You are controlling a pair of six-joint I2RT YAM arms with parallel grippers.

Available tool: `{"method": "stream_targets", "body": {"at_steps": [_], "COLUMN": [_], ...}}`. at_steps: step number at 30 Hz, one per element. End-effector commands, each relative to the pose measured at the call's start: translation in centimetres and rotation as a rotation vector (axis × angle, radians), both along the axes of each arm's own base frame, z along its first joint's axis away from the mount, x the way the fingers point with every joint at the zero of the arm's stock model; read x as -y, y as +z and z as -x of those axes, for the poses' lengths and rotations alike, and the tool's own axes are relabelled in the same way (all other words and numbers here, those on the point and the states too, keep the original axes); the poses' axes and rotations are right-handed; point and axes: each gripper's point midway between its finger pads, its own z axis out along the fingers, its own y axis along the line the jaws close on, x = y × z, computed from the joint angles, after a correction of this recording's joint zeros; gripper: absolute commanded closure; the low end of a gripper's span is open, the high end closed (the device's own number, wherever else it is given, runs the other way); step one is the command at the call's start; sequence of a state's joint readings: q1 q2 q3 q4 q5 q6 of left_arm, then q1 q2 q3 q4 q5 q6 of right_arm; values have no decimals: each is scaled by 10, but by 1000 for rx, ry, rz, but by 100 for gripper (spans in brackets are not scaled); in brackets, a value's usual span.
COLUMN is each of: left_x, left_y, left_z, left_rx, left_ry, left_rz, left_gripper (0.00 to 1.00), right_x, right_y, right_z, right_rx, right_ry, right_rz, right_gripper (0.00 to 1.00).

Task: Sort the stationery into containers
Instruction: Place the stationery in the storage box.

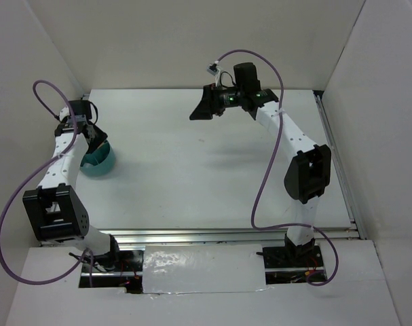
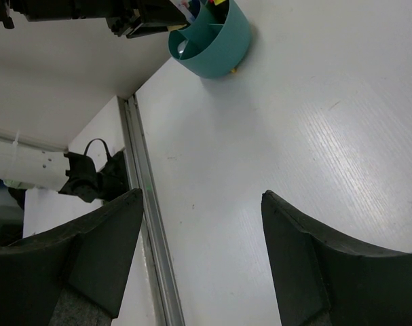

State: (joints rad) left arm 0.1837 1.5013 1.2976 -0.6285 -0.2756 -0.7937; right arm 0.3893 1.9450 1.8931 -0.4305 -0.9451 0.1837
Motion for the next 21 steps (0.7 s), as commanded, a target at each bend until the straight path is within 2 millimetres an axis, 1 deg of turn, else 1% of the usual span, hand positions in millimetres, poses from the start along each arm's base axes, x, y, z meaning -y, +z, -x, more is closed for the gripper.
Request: {"method": "stream_targets", "body": {"at_steps": [1,4,8,15,19,21], "left_x": [-2,-2,-2,-6,-5,-6], "left_y": [9,7,1,-2,-5,-5], "left_z": [-10,-11,-11,-12,-13,-13], "left_rx": [32,28,12,1,-4,-8], "left_ry": [24,27,25,33,30,30], "left_rz": [15,20,20,12,21,20], "left_gripper": [78,77,71,68,61,59], "right_x": [10,11,10,10,10,10], "right_y": [29,27,26,24,24,23], "right_z": [7,6,5,3,3,4], "right_rx": [75,72,72,66,66,65], "right_ry": [-9,-10,-12,-11,-12,-12], "right_rz": [-20,-18,-17,-17,-17,-15], "right_gripper": [24,23,24,24,24,24]}}
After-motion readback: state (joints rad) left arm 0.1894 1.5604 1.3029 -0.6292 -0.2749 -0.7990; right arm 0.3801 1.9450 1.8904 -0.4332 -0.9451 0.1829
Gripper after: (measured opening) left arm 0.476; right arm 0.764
